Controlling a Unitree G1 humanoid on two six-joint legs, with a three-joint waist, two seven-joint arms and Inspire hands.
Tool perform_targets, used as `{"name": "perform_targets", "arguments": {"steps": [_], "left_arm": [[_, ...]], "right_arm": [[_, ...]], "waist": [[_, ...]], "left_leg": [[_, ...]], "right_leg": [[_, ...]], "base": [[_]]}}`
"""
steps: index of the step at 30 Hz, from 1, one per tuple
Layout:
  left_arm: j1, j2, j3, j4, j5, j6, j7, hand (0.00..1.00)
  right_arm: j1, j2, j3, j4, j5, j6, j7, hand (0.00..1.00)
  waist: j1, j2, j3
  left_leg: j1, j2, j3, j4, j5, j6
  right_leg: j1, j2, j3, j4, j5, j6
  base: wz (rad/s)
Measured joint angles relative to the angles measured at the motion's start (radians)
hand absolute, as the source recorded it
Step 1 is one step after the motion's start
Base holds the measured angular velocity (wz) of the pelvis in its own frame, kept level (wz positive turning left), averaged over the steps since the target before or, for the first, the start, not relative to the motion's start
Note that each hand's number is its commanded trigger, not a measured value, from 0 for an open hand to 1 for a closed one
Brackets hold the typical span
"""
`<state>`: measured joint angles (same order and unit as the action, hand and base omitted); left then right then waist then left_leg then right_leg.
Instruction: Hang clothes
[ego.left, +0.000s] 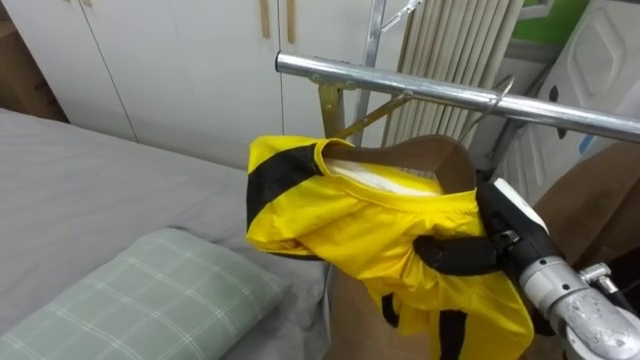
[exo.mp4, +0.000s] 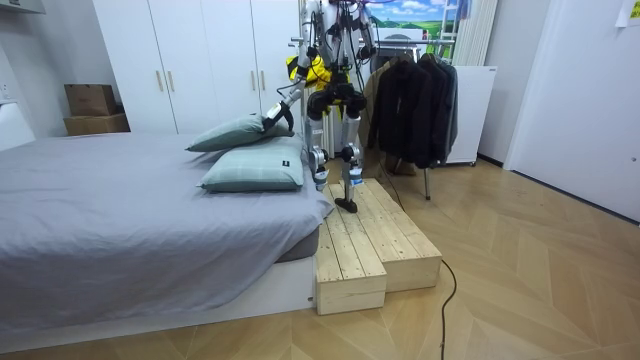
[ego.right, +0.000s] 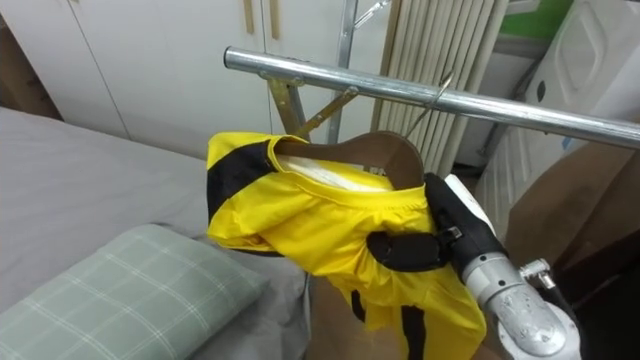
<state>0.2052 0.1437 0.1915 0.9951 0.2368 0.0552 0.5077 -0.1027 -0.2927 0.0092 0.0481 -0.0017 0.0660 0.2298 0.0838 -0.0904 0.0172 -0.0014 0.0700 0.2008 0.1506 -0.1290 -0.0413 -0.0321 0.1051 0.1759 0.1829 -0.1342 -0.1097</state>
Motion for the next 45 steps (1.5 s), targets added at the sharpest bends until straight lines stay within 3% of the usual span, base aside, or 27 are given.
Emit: {"name": "perform_targets", "arguments": {"steps": [9, 19, 25, 32, 37, 45], "left_arm": [[0.0, 0.0, -0.011, -0.003, 0.0, 0.0, 0.0, 0.0], [-0.001, 0.0, -0.01, -0.003, 0.001, 0.0, 0.0, 0.0], [-0.002, 0.004, -0.008, -0.003, 0.002, 0.006, -0.017, 0.0], [-0.006, 0.01, -0.009, -0.003, 0.001, 0.004, -0.019, 0.0], [-0.018, 0.01, -0.007, -0.001, 0.001, 0.004, -0.032, 0.0], [-0.021, 0.01, -0.007, -0.001, 0.001, 0.004, -0.053, 0.0]], "right_arm": [[-0.013, -0.002, 0.001, 0.076, 0.121, 0.0, -0.01, 1.0], [-0.039, -0.009, 0.002, 0.151, 0.137, 0.0, -0.016, 1.0], [-0.092, -0.009, 0.007, 0.262, 0.137, -0.015, -0.008, 1.0], [-0.132, -0.009, 0.01, 0.387, 0.139, -0.056, -0.009, 1.0], [-0.147, -0.008, 0.007, 0.449, 0.15, -0.095, -0.031, 1.0], [-0.161, -0.009, 0.008, 0.463, 0.143, -0.101, -0.042, 1.0]], "waist": [[0.0, 0.0, -0.0001], [0.003, -0.002, -0.0012], [0.005, -0.005, 0.0001], [0.013, -0.019, 0.0014], [0.024, -0.017, 0.0037], [0.028, -0.015, 0.0048]], "left_leg": [[-0.004, -0.004, -0.013, 0.0, 0.0, 0.0], [-0.002, -0.005, -0.019, 0.0, 0.0, 0.0], [0.014, -0.005, -0.021, 0.001, 0.0, 0.0], [0.014, -0.007, -0.023, 0.002, 0.0, 0.001], [0.013, -0.007, -0.024, 0.001, 0.0, 0.001], [0.007, -0.007, -0.023, 0.001, 0.0, 0.001]], "right_leg": [[0.006, -0.005, -0.014, -0.011, 0.0, 0.0], [0.011, -0.006, -0.016, -0.012, 0.0, 0.0], [0.025, -0.006, -0.015, -0.01, 0.0, 0.0], [0.025, -0.007, -0.016, -0.01, 0.0, 0.001], [0.025, -0.007, -0.016, -0.013, 0.0, 0.001], [0.02, -0.007, -0.016, -0.013, -0.001, 0.002]], "base": [[0.05], [0.0], [0.0], [0.0], [0.0], [0.0]]}}
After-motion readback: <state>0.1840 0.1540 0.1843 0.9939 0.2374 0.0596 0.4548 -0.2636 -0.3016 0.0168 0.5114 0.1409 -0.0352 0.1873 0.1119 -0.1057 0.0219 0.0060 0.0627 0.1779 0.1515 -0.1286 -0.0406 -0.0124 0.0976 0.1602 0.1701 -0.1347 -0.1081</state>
